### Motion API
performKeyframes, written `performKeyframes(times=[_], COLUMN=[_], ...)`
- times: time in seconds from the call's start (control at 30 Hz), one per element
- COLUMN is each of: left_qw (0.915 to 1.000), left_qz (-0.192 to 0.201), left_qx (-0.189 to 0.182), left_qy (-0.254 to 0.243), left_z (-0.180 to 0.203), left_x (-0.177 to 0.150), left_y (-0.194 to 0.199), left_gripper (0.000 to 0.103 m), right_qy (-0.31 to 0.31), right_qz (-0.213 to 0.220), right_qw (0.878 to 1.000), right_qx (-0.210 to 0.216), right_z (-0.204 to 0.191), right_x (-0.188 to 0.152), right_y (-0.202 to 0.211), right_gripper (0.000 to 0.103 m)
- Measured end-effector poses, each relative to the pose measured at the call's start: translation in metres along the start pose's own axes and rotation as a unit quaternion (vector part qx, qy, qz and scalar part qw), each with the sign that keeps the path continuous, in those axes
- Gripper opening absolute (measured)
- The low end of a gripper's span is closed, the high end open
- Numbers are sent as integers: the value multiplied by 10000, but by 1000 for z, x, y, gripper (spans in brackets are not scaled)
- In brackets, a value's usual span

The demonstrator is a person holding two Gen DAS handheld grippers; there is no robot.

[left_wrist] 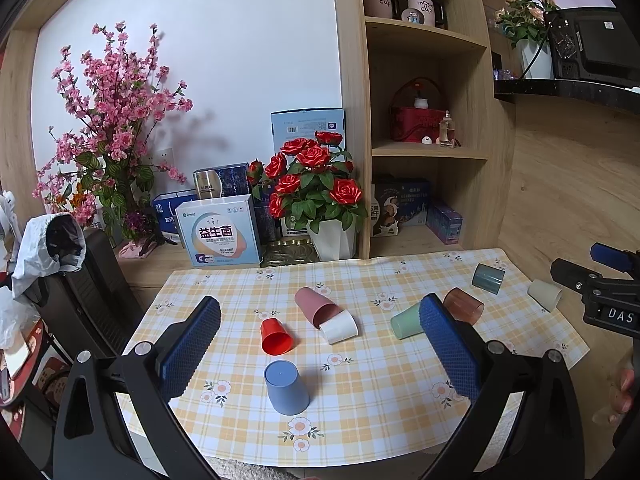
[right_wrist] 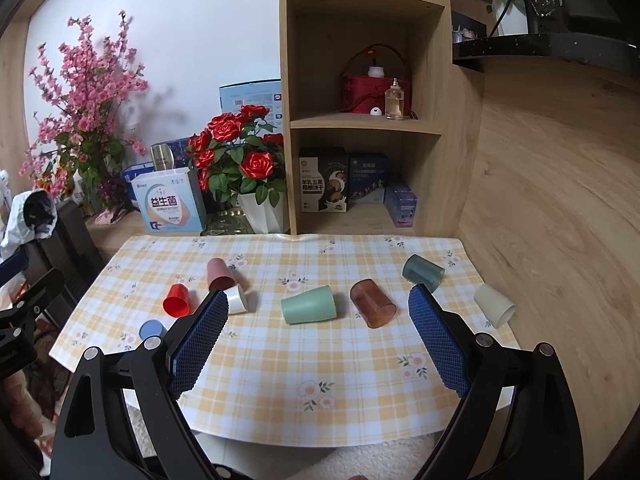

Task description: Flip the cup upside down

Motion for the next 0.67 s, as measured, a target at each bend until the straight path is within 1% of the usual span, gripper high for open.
performKeyframes(times=[0.43,0.67], left_qw=[10000,9999], left_qz=[54,139], left_qx=[-53,68], left_qy=[9,57], left_z=[1,-2], left_x=[5,8], left_y=[2,5], left_gripper=[97,97], right_qy=[4,8], right_qz=[0,1], right_qw=[10000,10000], right_qx=[-4,-2], right_z=[0,1], right_x=[0,2], right_y=[0,1], right_gripper=[89,89])
Point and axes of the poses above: each gripper's, at about its wrist camera, not at the fingertips, and y roughly against the way its jaws point, z to its right, x to its top, the point moved 3 cm from there along -y, roughly the way its jaws point, and after that the axes turned 8 degrees about -x, right-handed, at the moved point
